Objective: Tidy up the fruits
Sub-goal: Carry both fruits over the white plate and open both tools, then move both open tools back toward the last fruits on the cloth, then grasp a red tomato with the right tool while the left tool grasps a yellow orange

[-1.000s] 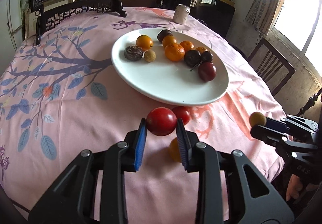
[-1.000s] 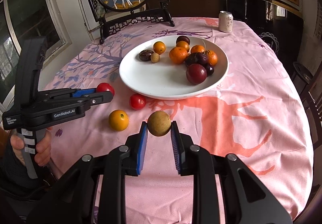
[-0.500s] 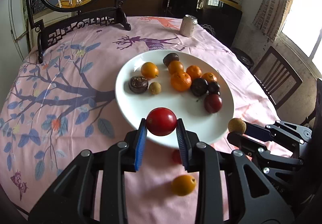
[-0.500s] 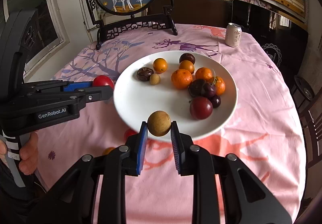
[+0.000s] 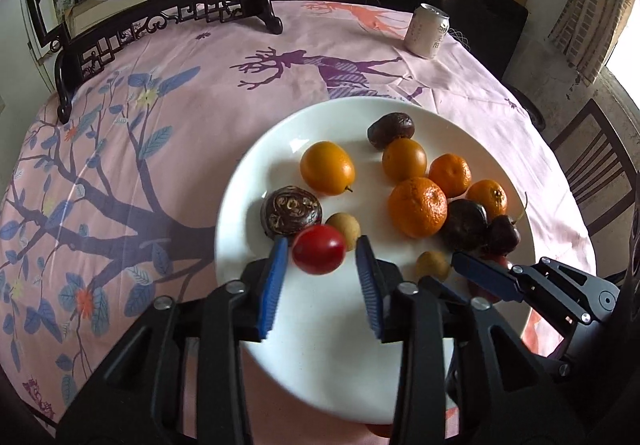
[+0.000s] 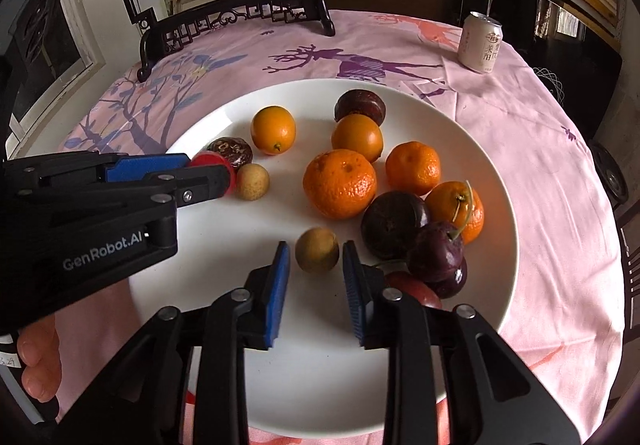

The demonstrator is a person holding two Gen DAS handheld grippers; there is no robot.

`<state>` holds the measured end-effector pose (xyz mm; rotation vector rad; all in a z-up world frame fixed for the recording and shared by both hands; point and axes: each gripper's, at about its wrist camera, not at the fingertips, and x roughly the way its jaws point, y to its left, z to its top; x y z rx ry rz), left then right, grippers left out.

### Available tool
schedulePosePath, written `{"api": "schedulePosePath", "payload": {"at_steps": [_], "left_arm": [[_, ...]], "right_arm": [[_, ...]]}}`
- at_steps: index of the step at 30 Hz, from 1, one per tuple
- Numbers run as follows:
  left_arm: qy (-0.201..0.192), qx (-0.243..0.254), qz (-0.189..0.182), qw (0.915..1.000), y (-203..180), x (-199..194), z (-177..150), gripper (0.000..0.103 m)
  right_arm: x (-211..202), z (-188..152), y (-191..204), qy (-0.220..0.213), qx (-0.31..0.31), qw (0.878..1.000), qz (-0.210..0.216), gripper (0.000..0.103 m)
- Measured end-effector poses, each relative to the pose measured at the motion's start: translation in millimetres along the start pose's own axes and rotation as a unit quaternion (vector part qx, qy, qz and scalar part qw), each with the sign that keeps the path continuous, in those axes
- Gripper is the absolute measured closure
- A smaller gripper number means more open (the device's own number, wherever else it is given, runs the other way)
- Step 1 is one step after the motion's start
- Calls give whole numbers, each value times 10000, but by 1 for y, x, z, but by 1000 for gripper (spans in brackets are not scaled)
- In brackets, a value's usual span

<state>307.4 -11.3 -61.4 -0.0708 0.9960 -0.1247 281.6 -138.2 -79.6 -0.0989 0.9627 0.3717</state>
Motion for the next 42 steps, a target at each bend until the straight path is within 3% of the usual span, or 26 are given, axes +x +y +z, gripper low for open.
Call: {"api": "schedulePosePath", "payload": {"at_steps": [1,2,4,7,9,12,19,25,27,35,37,42], "left_arm": [[-89,-32,-33,10000,1,-7,-1,48],[-204,-33,-44,9998,3,-16,-2,47],[-417,-58,-94,9991,7,-39,-9,44],[-712,-106,-148,9973,13,-76,-35,33],[-832,-31,109,9965,12,-92,-59,24],[-941,-30,310,9951,12,-103,-96,19],[-819,-109,356,9959,25,-108,-142,18],[-987,-304,629,9927,51,-121,-160,15],[-994,-349,608,9926,59,-123,-164,15],[-1034,-420,341,9932,74,-128,-172,15],[-1030,-427,298,9933,76,-128,-172,15],[-929,-401,265,9945,74,-122,-171,15]], "right_arm": [[-5,-1,0,-42,22,10000,11,53],[-14,-4,1,-123,34,9999,-17,50],[-34,-9,2,-316,16,9995,-48,50],[-71,-31,5,-548,33,9985,48,49],[-90,-52,9,-608,39,9981,128,48],[-104,-81,21,-619,65,9979,200,44],[-117,-104,52,-646,-176,9974,252,44],[-92,-100,62,-304,211,9967,716,44],[-79,-94,68,-204,303,9971,668,44],[-33,-76,75,95,479,9987,106,60],[-29,-74,74,88,506,9986,84,73],[-48,-79,73,-56,459,9988,166,73]]}}
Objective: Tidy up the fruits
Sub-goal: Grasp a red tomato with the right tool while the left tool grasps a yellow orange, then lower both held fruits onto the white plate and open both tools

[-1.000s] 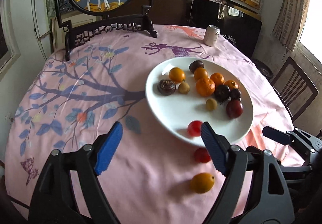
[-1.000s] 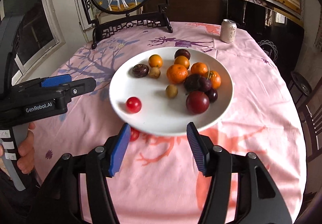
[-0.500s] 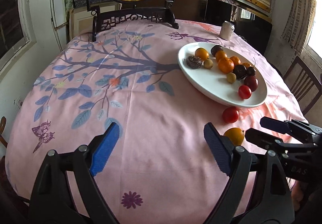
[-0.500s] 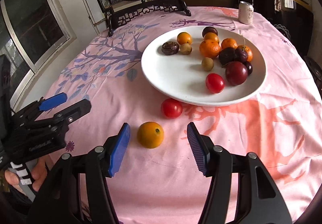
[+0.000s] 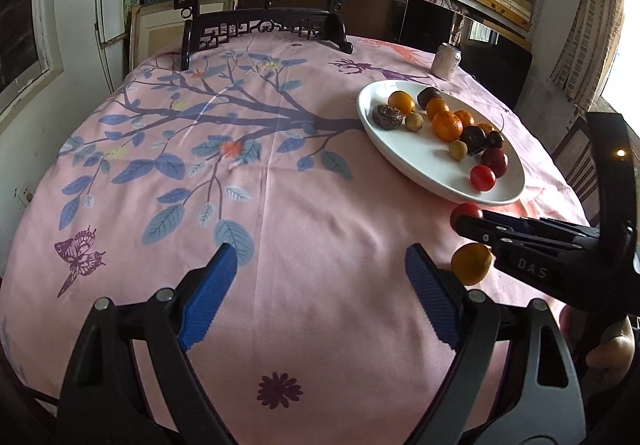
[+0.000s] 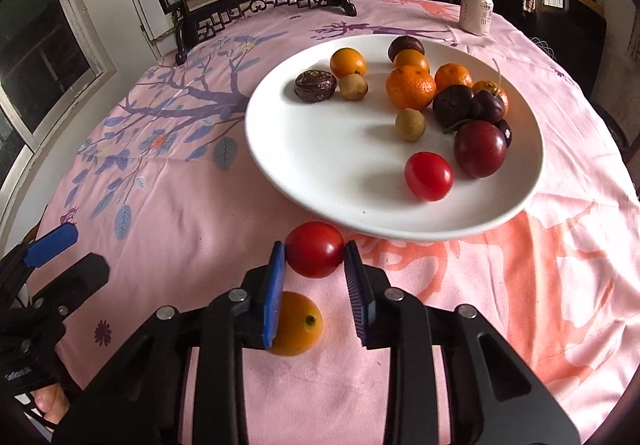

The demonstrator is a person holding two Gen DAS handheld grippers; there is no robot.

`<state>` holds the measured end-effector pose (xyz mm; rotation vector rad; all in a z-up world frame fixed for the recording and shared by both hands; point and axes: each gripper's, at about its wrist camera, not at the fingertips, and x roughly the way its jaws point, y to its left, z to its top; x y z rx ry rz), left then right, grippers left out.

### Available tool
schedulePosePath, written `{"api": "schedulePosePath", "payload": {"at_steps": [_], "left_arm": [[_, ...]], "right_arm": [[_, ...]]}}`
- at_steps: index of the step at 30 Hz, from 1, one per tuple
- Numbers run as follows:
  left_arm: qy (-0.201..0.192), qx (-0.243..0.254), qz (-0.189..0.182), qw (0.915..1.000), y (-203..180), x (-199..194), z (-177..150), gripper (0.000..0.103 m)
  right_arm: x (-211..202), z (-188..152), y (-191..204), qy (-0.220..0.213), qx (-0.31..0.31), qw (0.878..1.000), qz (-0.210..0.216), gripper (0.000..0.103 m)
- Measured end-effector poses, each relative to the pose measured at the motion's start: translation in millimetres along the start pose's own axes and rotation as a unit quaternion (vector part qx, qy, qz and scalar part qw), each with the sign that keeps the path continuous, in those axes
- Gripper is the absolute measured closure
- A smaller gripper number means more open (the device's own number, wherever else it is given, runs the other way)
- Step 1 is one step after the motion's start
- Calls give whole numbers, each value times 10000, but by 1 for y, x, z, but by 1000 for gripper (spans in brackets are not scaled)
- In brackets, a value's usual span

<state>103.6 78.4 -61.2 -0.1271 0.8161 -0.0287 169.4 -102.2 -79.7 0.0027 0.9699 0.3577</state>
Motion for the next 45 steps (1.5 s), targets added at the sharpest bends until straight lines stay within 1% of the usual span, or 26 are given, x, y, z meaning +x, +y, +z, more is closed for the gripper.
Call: {"api": "schedulePosePath", "payload": {"at_steps": [3,8,13,16,19,21,22,23,24,25,27,32,37,39,42,45], "left_arm": [[126,133,-165,9997,-13,5,-2,15],[393,520,-457,9968,-56,23,-8,15],[587,740,-435,9946,-88,40,-13,15],[649,779,-419,9940,-97,46,-13,15],[674,843,-379,9934,-105,50,-12,19],[741,896,-395,9924,-108,55,-11,29],[793,904,-412,9919,-110,58,-11,32],[842,897,-436,9914,-111,61,-12,42],[916,886,-481,9907,-112,65,-12,59],[995,853,-553,9898,-112,68,-13,67],[942,821,-524,9908,-112,66,-13,67],[859,724,-592,9919,-108,56,-10,67],[665,696,-661,9932,-105,42,2,67],[601,716,-704,9931,-104,39,12,67],[515,717,-738,9934,-103,41,38,67],[540,666,-587,9946,-102,60,72,67]], "right_arm": [[-27,-11,-5,-211,-56,9998,-6,73],[-63,-29,-29,-542,27,9981,-280,73],[-71,-41,-54,-569,240,9977,-269,73],[-72,-46,-65,-559,350,9976,-192,73],[-74,-47,-71,-579,412,9974,-131,73],[-76,-48,-73,-610,430,9972,-106,73],[-77,-48,-74,-623,439,9970,-96,73],[-78,-48,-75,-637,447,9969,-82,73],[-78,-48,-75,-648,449,9969,-75,73],[-79,-48,-75,-655,458,9968,-71,73],[-80,-49,-76,-670,464,9967,-63,73],[-80,-48,-77,-686,481,9965,-36,73],[-74,-44,-76,-622,472,9969,26,73],[-71,-37,-77,-609,465,9970,78,73],[-67,-18,-74,-645,310,9974,62,73],[-57,10,-67,-686,75,9976,41,73]]}}
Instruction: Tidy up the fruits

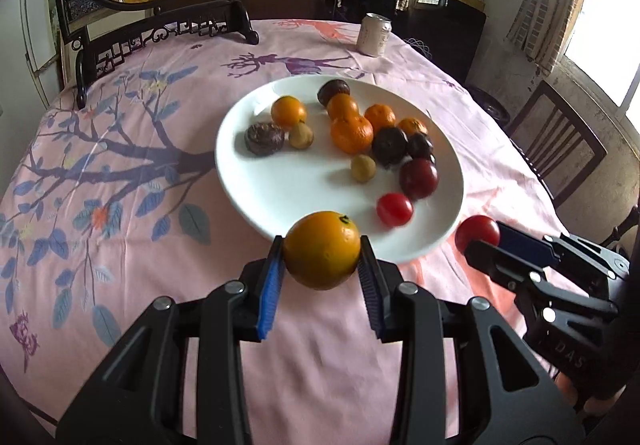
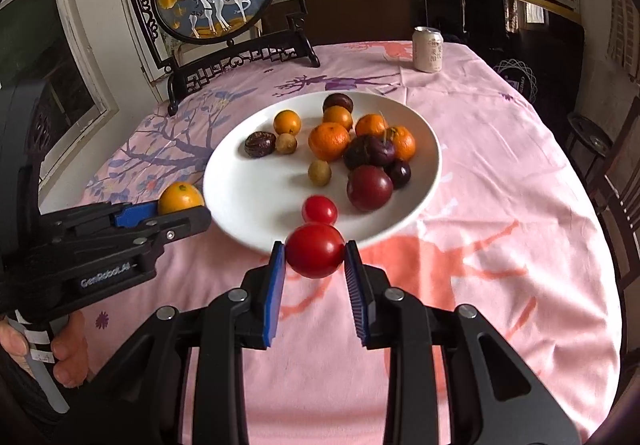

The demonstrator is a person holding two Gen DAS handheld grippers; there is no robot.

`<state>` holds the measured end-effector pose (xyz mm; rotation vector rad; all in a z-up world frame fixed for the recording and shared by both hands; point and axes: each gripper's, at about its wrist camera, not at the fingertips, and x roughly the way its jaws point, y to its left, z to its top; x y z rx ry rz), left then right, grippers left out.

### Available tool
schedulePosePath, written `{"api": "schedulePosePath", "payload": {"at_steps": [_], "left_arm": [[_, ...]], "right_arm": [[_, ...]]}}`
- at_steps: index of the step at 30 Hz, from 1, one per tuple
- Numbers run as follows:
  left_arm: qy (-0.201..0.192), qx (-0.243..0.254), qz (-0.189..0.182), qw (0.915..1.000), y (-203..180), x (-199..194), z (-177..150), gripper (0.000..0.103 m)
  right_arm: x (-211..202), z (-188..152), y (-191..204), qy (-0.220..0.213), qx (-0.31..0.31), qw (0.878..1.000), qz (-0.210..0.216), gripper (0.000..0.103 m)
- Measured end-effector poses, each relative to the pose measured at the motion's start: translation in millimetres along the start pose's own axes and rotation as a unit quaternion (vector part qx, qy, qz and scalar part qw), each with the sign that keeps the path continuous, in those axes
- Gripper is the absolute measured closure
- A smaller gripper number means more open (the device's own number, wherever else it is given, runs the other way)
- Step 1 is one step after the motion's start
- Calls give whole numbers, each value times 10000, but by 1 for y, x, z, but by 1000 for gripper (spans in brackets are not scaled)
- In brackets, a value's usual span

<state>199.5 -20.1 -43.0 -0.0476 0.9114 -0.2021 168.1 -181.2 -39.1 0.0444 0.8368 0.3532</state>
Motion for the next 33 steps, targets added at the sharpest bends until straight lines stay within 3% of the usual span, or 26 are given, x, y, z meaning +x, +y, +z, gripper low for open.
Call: {"api": "schedulePosePath", "payload": {"at_steps": [4,7,10,17,19,21,23,24,25,26,29,33], "left_arm": [[200,-145,152,9996,9,35,45,67],[408,-299,170,9986,14,64,63,66],[636,-446,172,9968,21,87,67,66],[723,-487,158,9961,23,100,66,66],[638,-466,145,9968,22,94,67,61],[507,-431,121,9977,21,80,66,43],[283,-379,136,9988,19,60,64,33],[149,-354,150,9992,18,47,61,27],[23,-327,146,9994,17,35,56,22],[-127,-301,155,9993,15,21,50,16],[-565,-148,334,9977,8,-16,25,8],[-869,-62,595,9944,0,-52,-13,6]], "right_arm": [[26,31,9,-124,-293,9994,-159,73],[51,46,4,30,-257,9995,-204,73],[69,52,-2,136,-208,9992,-316,73],[83,55,-5,231,-266,9981,-508,71],[79,56,-5,149,-268,9975,-630,41],[66,56,-3,-37,-265,9971,-711,39],[50,53,0,-107,-344,9965,-754,35],[40,50,2,-156,-377,9961,-781,27],[29,45,4,-236,-395,9957,-808,11],[18,39,6,-337,-410,9950,-849,4],[-12,17,13,-603,-495,9915,-1042,1],[-29,-5,17,-507,-399,9910,-1173,1]]}}
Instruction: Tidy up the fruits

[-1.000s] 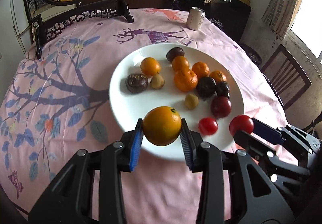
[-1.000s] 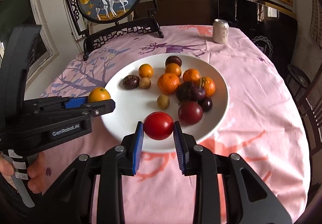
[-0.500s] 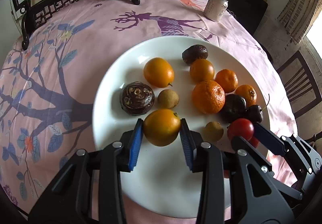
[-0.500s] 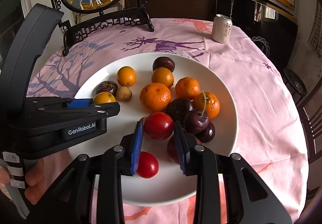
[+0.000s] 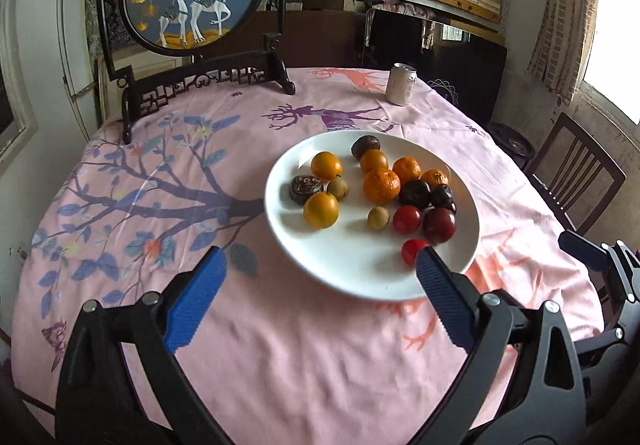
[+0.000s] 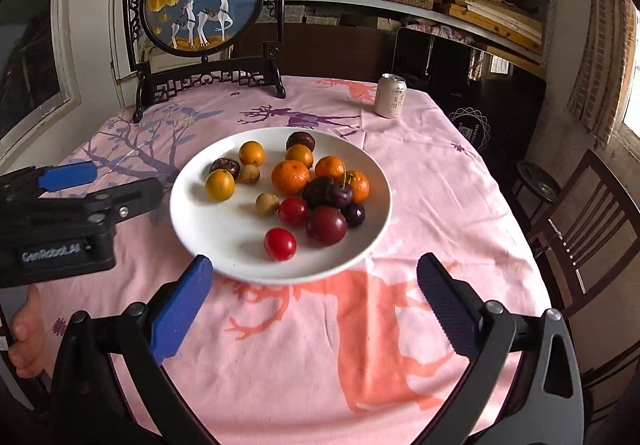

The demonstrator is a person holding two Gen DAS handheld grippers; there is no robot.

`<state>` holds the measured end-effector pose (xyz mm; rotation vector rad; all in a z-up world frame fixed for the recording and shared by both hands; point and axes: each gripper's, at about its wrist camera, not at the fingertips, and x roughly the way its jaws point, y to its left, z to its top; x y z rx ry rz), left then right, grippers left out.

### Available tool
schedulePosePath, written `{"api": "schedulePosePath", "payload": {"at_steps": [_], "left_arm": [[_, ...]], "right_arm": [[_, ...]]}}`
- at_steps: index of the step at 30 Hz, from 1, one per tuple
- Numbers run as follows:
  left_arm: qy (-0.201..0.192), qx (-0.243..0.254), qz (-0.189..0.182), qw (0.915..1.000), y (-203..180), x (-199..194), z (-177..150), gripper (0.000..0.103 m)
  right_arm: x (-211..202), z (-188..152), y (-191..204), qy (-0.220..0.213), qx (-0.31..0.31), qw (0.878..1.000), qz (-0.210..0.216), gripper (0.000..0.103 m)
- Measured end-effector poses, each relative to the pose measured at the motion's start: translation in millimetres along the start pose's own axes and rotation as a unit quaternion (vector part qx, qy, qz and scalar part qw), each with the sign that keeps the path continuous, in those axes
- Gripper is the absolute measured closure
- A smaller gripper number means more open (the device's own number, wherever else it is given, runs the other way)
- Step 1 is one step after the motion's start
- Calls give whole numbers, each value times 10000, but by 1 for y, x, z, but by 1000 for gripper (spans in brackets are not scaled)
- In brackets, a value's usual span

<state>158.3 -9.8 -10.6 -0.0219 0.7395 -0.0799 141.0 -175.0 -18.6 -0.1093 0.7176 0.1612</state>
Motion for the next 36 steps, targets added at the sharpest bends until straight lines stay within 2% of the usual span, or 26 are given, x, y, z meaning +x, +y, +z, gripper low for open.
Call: {"api": "schedulePosePath", "payload": {"at_steps": [9,24,36], "left_arm": [[-110,-34,-34,9999,0,-41,-36,6],[-250,14,11,9997,-5,-57,-41,4],[-91,-106,19,9999,-1,-50,-40,4]], "right_arm": [[-26,-20,4,53,133,9999,-56,1],[-38,-24,7,-1,165,9998,61,1],[-37,-24,8,32,182,9998,88,1]]}}
